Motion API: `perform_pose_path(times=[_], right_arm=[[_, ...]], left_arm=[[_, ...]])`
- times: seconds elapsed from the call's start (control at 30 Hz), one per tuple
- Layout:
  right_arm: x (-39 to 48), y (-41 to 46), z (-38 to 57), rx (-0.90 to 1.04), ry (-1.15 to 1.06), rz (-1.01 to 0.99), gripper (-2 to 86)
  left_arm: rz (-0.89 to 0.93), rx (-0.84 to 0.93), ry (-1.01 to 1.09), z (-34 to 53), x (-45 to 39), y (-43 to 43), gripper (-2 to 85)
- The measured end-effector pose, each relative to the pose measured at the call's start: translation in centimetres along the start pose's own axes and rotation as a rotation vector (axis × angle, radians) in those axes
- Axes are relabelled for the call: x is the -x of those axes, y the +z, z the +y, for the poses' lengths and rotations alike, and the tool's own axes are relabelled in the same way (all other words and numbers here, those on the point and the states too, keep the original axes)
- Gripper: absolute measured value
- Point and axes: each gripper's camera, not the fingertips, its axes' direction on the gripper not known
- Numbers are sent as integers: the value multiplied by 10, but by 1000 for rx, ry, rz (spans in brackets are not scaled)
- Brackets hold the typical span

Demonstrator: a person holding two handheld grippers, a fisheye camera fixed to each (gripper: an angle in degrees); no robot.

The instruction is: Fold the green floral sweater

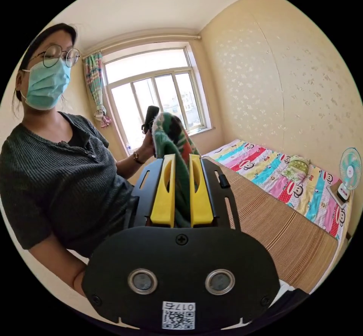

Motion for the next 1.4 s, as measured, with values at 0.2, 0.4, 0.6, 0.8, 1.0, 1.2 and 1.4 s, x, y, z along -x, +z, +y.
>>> perform_pose_path(times=[0.2, 0.4, 0.6, 0.8, 1.0, 1.2, 1.4], right_arm=[[-52, 27, 97, 88, 244, -202, 249], [-89, 145, 108, 386, 310, -337, 119], [-116, 100, 62, 76, 363, -196, 37], [-120, -8, 31, -270, 289, -263, 26], [-80, -47, -18, -295, 285, -52, 24], [-83, -40, -119, -248, 252, 241, 26], [-289, 81, -174, 178, 609, 544, 35]], left_arm=[[-63, -28, 85, -40, -45, -51, 23], [-146, -127, 84, -72, -51, -111, 23], [-261, -267, -37, -95, -16, -201, 28], [-434, -49, -74, -96, 50, -288, 32], [-273, 183, 2, -73, 61, -308, 30], [-166, 184, 101, -148, 107, -349, 40], [-145, 421, -201, -239, 340, -283, 51]])
